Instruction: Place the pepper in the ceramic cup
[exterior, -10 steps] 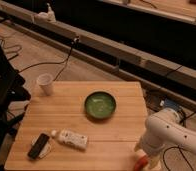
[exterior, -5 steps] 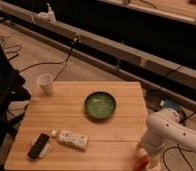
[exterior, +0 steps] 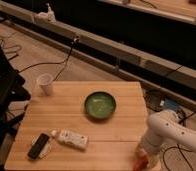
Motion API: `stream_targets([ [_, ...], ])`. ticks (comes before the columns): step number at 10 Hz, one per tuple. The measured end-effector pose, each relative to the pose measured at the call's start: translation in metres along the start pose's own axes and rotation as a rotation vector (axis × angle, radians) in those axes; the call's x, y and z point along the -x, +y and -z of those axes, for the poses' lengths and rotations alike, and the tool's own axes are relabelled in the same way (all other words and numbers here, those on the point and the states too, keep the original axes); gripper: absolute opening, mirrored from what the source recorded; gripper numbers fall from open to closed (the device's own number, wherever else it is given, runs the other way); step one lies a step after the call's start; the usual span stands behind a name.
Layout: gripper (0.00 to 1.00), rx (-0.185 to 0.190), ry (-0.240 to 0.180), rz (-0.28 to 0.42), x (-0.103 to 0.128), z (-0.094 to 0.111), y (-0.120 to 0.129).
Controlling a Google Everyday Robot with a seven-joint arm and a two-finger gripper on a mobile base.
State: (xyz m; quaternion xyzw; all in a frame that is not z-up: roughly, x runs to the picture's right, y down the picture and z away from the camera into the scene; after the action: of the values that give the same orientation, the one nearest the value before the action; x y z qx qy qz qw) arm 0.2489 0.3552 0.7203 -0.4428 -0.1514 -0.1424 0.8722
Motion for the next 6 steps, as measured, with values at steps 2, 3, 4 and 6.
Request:
stream_targets([
  [2,0.50,-0.004,-0.012,-0.013,-0.004,-0.003,-0.001],
  [3,0.39,-0.015,-0.012,-0.012,-0.006,-0.002,-0.003],
  [4,0.29,-0.024,-0.006,-0.022,-0.010,-0.001,-0.003],
  [6,0.09,-0.045,-0.007,-0.041,-0.015,0.005,-0.002],
])
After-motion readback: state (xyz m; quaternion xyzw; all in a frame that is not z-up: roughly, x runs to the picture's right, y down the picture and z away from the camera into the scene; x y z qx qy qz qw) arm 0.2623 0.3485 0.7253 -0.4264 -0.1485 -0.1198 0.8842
